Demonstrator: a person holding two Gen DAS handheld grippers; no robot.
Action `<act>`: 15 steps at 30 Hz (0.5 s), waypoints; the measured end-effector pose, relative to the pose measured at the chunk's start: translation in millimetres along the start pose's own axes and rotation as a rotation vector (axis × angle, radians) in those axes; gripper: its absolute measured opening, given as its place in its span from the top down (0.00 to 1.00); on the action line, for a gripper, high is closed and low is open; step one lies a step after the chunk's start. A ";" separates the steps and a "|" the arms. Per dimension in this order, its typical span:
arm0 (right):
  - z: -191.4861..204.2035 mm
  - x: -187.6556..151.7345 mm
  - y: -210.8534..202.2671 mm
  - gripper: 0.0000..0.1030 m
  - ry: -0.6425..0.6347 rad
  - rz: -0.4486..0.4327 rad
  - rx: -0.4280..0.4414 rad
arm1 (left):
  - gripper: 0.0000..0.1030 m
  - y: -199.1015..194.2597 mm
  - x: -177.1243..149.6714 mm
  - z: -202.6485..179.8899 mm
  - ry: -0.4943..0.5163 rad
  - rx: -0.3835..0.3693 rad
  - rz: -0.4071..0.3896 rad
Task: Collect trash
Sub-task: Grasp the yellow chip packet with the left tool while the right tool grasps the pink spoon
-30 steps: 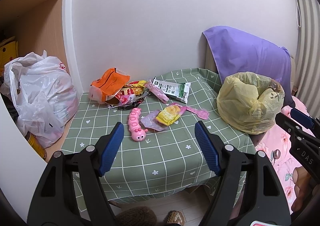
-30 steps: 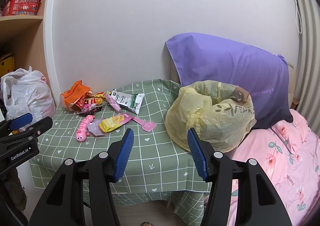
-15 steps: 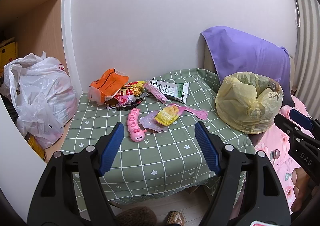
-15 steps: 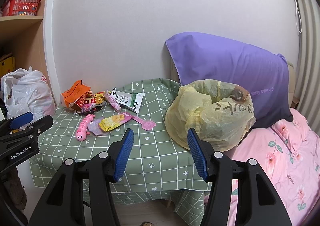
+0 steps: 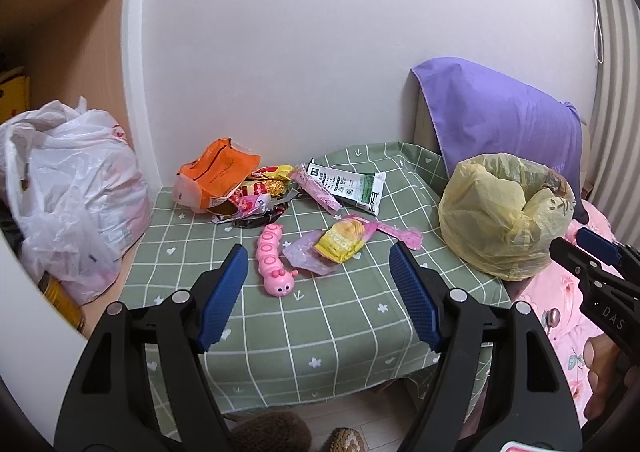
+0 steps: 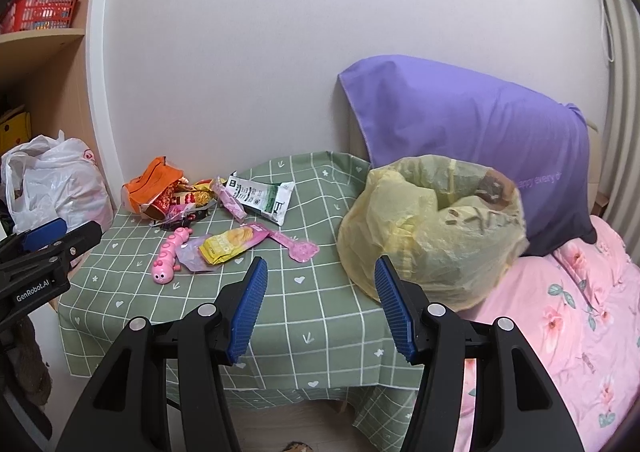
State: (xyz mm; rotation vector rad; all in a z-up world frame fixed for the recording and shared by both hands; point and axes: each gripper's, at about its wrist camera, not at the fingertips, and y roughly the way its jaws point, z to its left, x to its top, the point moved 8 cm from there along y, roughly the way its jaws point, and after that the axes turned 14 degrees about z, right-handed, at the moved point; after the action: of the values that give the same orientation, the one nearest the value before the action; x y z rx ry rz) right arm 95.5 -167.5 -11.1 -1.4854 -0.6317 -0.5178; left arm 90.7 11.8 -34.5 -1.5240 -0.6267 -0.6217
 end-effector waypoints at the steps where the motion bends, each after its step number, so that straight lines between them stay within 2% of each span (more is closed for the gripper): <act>1: 0.5 2.1 5.3 0.48 -0.008 0.004 0.003 | 0.32 4.6 1.5 1.0 0.007 -0.009 0.000; 7: 12.1 17.9 46.5 0.48 -0.095 0.041 0.028 | 0.32 44.7 15.2 11.7 0.014 -0.065 0.045; 13: 26.4 36.9 107.0 0.48 -0.141 0.113 0.116 | 0.28 86.6 36.7 28.8 -0.022 -0.089 0.061; 15: 31.6 41.6 126.9 0.48 -0.141 0.138 0.142 | 0.28 101.4 38.7 32.6 -0.024 -0.082 0.095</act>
State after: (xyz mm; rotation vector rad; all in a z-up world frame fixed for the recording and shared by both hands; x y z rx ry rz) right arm 209.1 -129.2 -77.9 -1.4274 -0.6571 -0.2576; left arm 190.6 41.2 -79.3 -1.6303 -0.5498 -0.5630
